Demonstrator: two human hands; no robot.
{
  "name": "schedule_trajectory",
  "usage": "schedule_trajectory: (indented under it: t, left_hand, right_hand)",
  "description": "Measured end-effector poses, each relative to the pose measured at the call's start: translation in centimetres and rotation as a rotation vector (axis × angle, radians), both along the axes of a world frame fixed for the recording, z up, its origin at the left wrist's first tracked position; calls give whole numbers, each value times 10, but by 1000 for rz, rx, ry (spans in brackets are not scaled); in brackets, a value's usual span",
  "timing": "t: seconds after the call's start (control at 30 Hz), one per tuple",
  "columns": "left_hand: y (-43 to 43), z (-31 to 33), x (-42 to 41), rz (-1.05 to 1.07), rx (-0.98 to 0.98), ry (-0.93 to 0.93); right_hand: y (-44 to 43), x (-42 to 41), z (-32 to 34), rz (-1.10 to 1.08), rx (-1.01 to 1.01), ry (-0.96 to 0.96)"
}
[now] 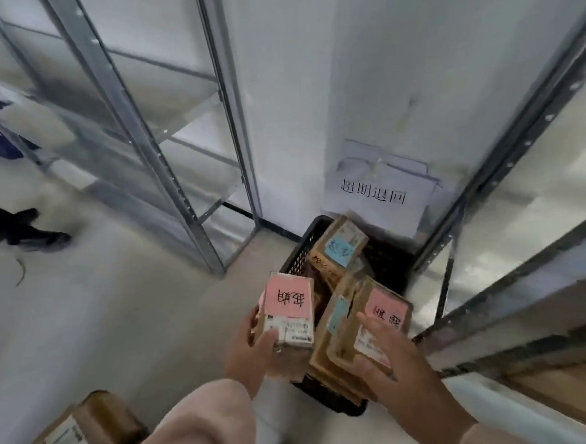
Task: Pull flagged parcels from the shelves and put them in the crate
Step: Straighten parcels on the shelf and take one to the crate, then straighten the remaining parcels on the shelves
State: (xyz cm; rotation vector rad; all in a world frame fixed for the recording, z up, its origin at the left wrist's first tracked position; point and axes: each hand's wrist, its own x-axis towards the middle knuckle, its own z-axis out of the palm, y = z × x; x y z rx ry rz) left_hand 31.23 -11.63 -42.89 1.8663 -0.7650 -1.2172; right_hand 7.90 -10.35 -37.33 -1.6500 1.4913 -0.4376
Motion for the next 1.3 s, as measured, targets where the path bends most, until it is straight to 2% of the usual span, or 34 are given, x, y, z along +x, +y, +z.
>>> schedule_trajectory:
  t: [0.2,0.4,0.7,0.83,0.97,1.17,1.3]
  left_hand:
    - [-66,-40,2,-178,52,14]
    - [-90,-83,0,-304,113,43]
    - [-88,-97,4,-596,94,-113]
    - [-83,-84,5,-692,-3,-265]
    - [-67,-53,-1,-781,-121,-522]
    - [-20,27,-38,-878,-515,-764]
    - [25,70,-78,-956,-680,-827]
  right_hand:
    - [-15,14,-8,-117,10,47]
    - [-27,26,-17,-232,-6,62]
    - [-22,34,-27,-159,-14,164]
    - [-11,33,-26,-150,-23,231]
    - [4,27,-16,-120,-88,303]
    - [46,3,11,-144,-221,399]
    - [97,-35,32,-214,-317,476]
